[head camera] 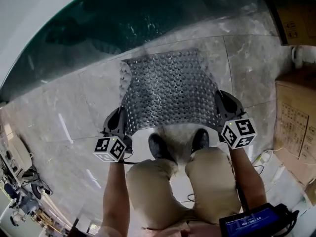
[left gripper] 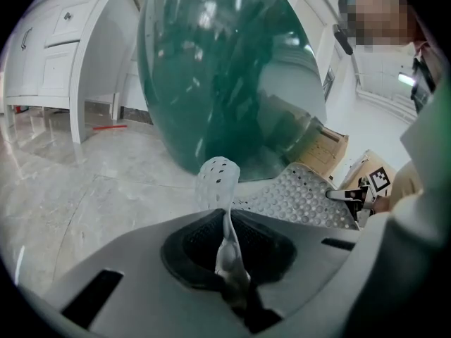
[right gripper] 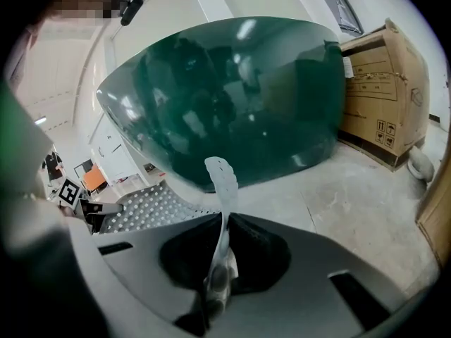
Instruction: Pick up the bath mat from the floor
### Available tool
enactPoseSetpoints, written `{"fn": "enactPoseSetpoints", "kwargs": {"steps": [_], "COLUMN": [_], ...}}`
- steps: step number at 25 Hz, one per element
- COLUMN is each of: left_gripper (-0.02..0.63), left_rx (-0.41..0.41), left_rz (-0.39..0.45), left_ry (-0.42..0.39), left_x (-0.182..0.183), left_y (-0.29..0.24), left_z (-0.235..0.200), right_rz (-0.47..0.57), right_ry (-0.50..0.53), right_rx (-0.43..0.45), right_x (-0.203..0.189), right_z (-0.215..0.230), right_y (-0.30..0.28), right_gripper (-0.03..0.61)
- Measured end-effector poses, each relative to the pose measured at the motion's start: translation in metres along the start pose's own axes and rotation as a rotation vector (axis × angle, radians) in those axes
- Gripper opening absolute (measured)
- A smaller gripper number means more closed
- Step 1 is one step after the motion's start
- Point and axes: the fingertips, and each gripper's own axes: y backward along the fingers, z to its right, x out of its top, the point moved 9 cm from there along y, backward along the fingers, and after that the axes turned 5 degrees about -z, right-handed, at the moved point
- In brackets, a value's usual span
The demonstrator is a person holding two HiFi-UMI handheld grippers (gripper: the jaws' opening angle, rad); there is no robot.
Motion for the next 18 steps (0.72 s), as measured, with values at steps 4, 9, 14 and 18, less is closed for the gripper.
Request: {"fn": "enactPoseSetpoints", "kwargs": {"steps": [4,9,14,18], "left_gripper": [0.04,0.04,0.04,0.04], "left_rx": [-0.031,-0.058,-0.091,-0.131], "left_rz": [-0.017,-0.03,-0.043,-0.054], "left_ry": [-0.02,-0.031,-0.064,-0.074], "left_x": [0.004,0.008,0.023,0.039], "left_y": [0.004,0.002,0.005,0.017], "left_z": [0.013,0.019,0.023,0.032], "right_rz": [-0.006,-0.009,-0.014,-0.034], "right_ry": [-0.003,0.004,0.021,0.042], "right_rx": [0.021,0.048,0.077,0.118], "right_x": [0.007,0.012,0.019,0.037], "right_z": [-0.008,-0.018,-0.034,-0.055], "right_y": [0.003,0.002,0.008,0.016], "right_gripper": [0.029,0.029,0.029,0.029]}}
